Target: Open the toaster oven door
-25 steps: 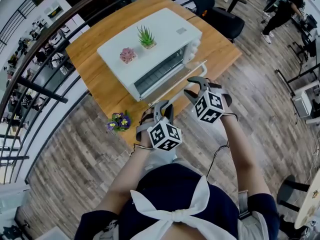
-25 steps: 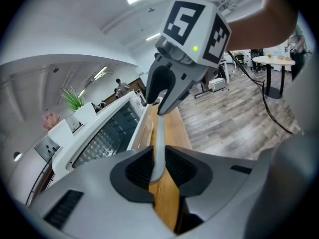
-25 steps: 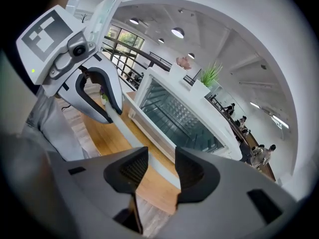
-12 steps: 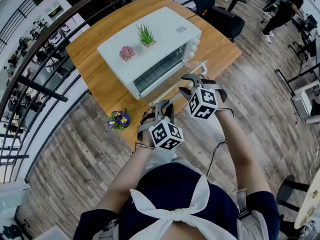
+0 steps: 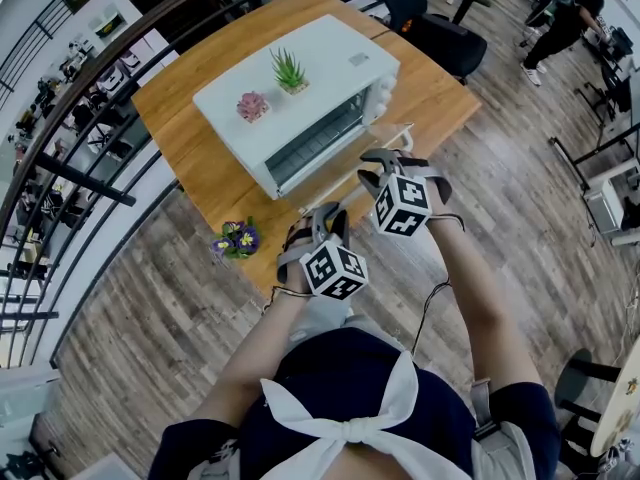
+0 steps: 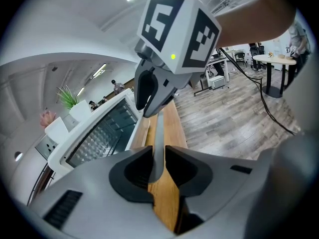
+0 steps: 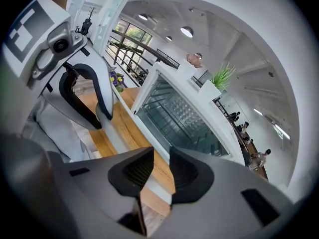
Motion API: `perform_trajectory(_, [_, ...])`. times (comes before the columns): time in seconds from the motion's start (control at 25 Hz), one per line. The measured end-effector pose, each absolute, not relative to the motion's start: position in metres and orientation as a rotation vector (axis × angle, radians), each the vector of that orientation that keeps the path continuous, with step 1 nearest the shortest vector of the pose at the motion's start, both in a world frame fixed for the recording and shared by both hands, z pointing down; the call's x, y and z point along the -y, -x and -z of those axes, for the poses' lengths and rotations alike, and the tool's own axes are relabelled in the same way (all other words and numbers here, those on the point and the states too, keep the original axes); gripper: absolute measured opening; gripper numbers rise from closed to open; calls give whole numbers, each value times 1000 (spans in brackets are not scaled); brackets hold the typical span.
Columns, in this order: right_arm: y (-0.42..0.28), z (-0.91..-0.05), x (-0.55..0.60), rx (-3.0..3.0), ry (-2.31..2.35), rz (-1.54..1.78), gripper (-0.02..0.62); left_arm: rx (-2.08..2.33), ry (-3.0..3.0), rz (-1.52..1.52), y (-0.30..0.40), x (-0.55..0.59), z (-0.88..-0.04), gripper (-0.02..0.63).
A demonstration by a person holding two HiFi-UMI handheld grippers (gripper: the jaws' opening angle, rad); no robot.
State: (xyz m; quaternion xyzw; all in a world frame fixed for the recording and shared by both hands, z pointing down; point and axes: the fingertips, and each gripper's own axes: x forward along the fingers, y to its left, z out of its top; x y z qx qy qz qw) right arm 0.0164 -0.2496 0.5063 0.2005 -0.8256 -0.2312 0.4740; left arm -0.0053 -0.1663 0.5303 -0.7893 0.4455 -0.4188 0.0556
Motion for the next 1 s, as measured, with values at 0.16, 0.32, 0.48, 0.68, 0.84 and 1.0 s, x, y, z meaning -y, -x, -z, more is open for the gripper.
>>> perform_trajectory(0.16, [-17,-507,251,2036,-512,556,100,-1350,2416,1281,4,167,-532,86])
perform_trajectory(0.32, [-18,-508,251,2070,-535,533,101,-1361,2462,1278,5,167,-531,85])
perform_trajectory(0.48, [-20,-509,248,2074,-540,529,101,-1363,2512,1263,5,161,-525,84])
perform_trajectory(0.68, [-22,-512,248,2089,-566,528,104,-1380,2560,1201,7,158,-514,84])
perform_trajectory(0.84, [-24,-513,245,2085,-568,518,104,-1395,2600,1152,9,154,-504,72])
perform_trajectory(1.0, [-27,-516,242,2084,-571,506,106,-1421,2610,1115,14,154,-497,51])
